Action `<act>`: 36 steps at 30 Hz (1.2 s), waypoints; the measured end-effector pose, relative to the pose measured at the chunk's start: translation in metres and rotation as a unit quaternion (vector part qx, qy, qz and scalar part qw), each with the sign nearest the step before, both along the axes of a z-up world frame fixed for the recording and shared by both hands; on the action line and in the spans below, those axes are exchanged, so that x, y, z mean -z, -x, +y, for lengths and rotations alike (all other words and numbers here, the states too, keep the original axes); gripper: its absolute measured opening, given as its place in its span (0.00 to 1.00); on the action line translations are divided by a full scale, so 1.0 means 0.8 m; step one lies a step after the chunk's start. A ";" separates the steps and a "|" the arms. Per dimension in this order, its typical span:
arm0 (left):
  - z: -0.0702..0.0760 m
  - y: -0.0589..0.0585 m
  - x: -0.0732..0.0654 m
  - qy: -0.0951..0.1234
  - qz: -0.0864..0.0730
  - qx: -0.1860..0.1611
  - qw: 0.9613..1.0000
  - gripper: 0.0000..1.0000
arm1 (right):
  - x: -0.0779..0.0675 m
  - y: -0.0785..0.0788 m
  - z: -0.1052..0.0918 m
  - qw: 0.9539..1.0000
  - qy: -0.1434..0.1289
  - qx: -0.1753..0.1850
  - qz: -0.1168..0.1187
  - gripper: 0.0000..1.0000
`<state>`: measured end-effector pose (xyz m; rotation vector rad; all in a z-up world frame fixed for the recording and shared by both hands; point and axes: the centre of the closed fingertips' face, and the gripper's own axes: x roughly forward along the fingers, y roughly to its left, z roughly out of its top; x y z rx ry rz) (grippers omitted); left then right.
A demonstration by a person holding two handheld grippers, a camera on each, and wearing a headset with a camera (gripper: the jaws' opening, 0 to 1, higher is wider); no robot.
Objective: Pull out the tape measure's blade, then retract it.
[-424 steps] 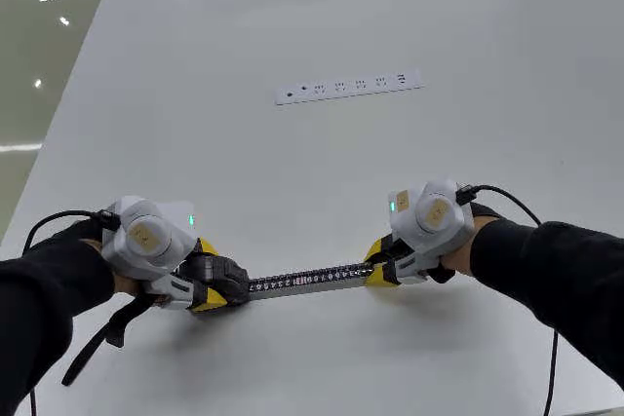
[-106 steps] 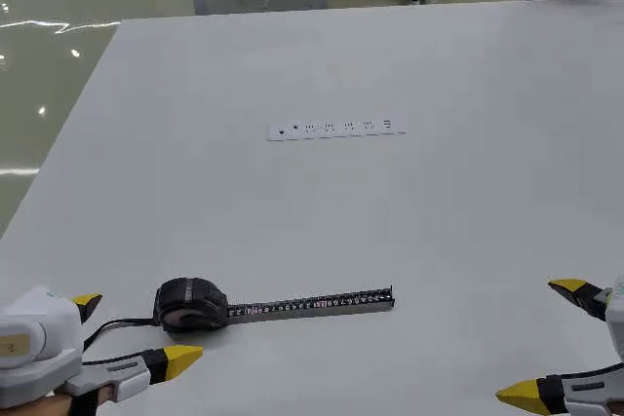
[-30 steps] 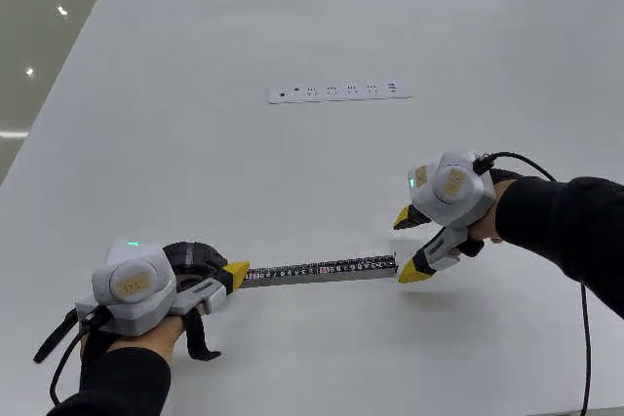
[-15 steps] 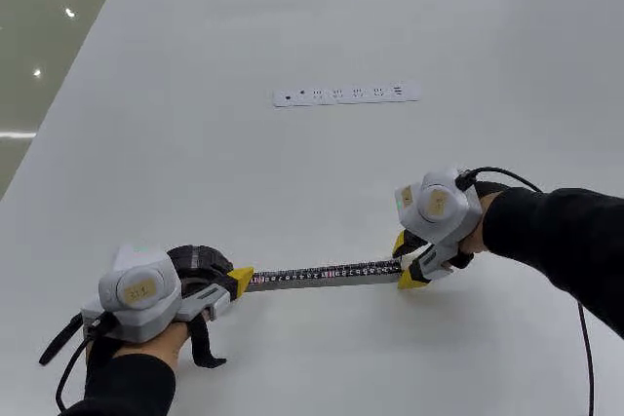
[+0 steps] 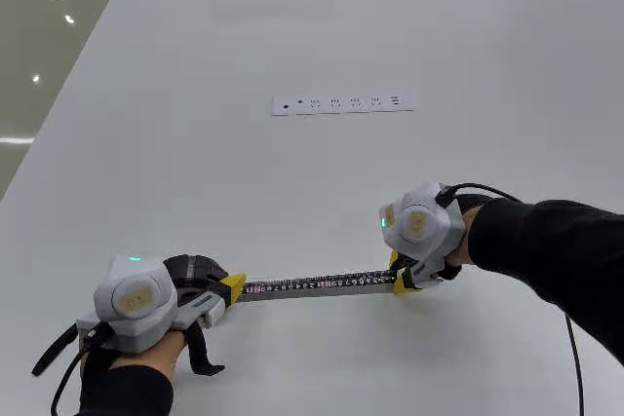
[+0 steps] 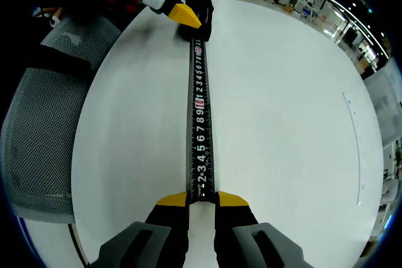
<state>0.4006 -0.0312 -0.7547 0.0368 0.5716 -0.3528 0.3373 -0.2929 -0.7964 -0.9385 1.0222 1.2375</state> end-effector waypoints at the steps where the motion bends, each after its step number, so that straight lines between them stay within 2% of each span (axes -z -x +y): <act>1: -0.001 0.001 0.000 0.001 0.001 0.001 1.000 0.77 | 0.000 0.001 0.000 1.000 0.001 0.000 0.000 0.10; 3: -0.003 0.003 0.001 0.000 0.003 0.003 1.000 0.75 | -0.001 0.001 -0.001 1.000 0.002 0.019 0.003 0.10; 6: -0.003 0.002 0.000 0.000 0.001 0.001 1.000 0.70 | -0.001 0.001 -0.001 1.000 0.003 0.018 0.000 0.10; 8: -0.001 0.001 0.001 -0.001 0.003 -0.003 1.000 0.66 | -0.001 0.001 0.000 0.999 0.010 0.034 0.003 0.10; 14: 0.002 0.000 0.001 -0.001 0.012 -0.021 1.000 0.62 | 0.000 0.000 -0.001 0.999 0.026 0.031 0.010 0.10; 17: 0.002 0.000 0.002 -0.006 0.009 -0.023 1.000 0.62 | 0.000 -0.001 -0.003 0.999 0.017 0.038 0.017 0.10; 20: 0.002 -0.001 0.003 -0.007 0.009 -0.021 1.000 0.61 | 0.000 0.000 -0.003 0.999 0.006 0.034 0.015 0.10; 25: 0.003 0.001 0.006 -0.024 0.030 -0.013 0.999 0.59 | 0.000 0.000 -0.002 0.999 -0.003 0.037 0.015 0.09; 32: 0.002 0.000 0.007 -0.026 0.029 -0.012 0.999 0.59 | 0.002 0.000 0.000 0.999 0.003 0.043 0.016 0.09; 36: 0.002 0.000 0.007 -0.026 0.029 -0.010 0.999 0.59 | 0.002 -0.001 0.002 0.998 -0.002 0.059 0.018 0.08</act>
